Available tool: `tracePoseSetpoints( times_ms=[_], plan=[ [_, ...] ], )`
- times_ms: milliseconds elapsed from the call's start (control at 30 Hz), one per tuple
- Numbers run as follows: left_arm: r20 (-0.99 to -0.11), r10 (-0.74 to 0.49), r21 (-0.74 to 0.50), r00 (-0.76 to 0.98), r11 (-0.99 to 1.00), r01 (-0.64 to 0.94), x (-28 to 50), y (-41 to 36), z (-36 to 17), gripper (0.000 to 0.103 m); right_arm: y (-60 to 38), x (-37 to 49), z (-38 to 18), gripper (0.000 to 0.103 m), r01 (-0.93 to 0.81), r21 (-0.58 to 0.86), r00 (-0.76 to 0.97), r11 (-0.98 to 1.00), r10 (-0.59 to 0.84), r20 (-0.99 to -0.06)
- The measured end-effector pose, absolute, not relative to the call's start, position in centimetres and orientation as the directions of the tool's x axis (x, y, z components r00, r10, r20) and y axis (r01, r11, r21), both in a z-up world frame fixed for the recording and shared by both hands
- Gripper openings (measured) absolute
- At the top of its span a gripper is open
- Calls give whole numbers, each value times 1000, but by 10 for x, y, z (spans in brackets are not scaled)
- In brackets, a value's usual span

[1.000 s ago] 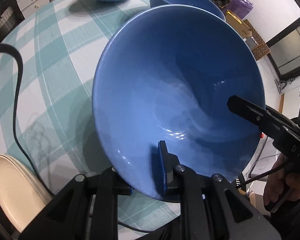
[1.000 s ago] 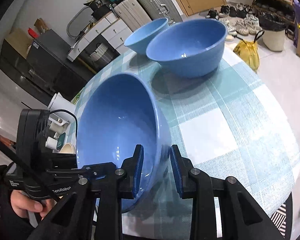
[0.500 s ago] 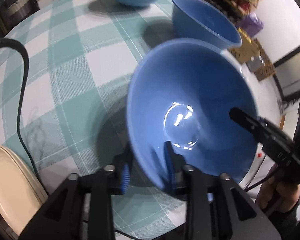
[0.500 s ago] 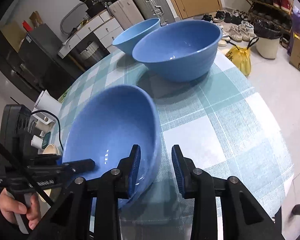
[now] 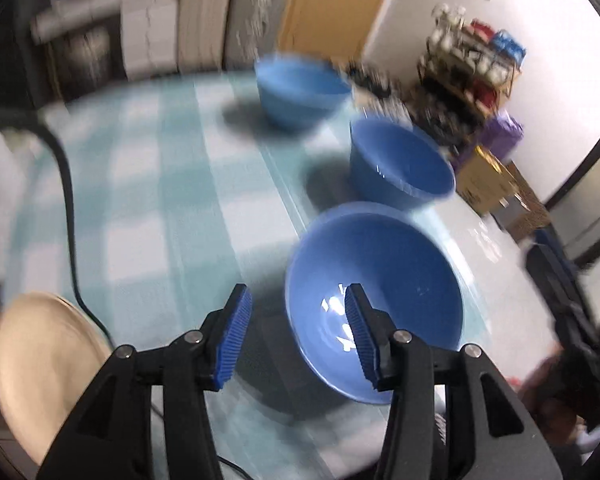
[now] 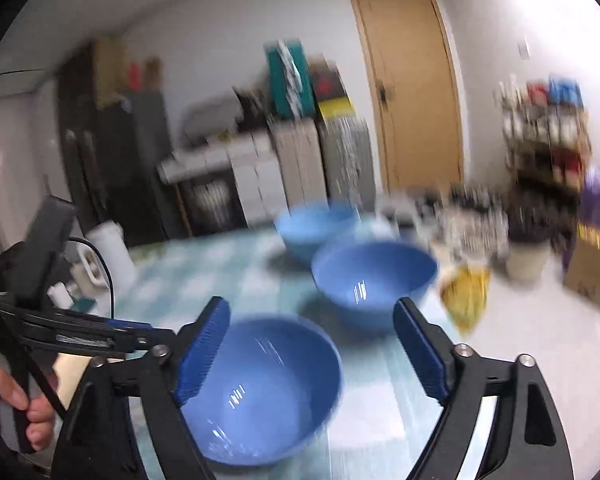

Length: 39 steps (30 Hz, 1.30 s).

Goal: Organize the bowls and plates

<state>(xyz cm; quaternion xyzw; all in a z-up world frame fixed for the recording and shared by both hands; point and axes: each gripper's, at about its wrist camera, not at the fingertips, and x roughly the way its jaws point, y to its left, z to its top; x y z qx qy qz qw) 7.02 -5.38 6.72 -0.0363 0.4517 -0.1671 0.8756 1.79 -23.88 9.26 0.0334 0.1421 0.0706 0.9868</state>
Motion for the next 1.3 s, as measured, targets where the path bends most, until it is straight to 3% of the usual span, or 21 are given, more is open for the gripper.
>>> tracePoseSetpoints(
  times_ms=[67,167,300,367,433,500,633,833,967,1167,1300],
  plan=[
    [-721,-314,-179,618,946,271,59,-56,80,55,-231,-3,104,100,-157,55,970,986,164,-177],
    [-652,-315,-177,690,948,264,46,-56,96,68,-218,-31,117,102,-204,-28,978,978,203,-42],
    [-537,-338,-227,773,940,253,33,-48,111,81,-206,-42,128,102,-203,-78,978,976,199,-58],
    [-520,-314,-219,795,948,231,30,-47,114,83,-206,-43,132,102,-218,-47,974,975,214,-71],
    [-493,-276,-191,825,959,208,25,-46,119,93,-209,-47,134,102,-222,1,972,975,221,-77],
    [-459,-242,-164,855,969,186,18,-45,122,96,-213,-52,134,102,-229,47,970,972,232,-79],
    [-384,-179,-144,906,981,132,-2,-43,123,99,-216,-67,120,102,-259,111,963,959,266,-50],
    [-332,-41,-33,943,999,31,-14,-47,107,103,-222,-72,105,102,-242,176,959,954,262,-104],
    [-373,-70,-71,925,996,46,-10,-41,93,103,-226,-72,101,102,-238,215,958,947,265,-110],
    [-357,-108,-160,928,986,53,-15,-32,87,103,-217,-65,98,102,-294,229,935,928,328,-131],
    [-357,-114,-143,927,987,67,-18,-38,87,103,-212,-66,94,102,-297,215,935,930,329,-129]
  ],
)
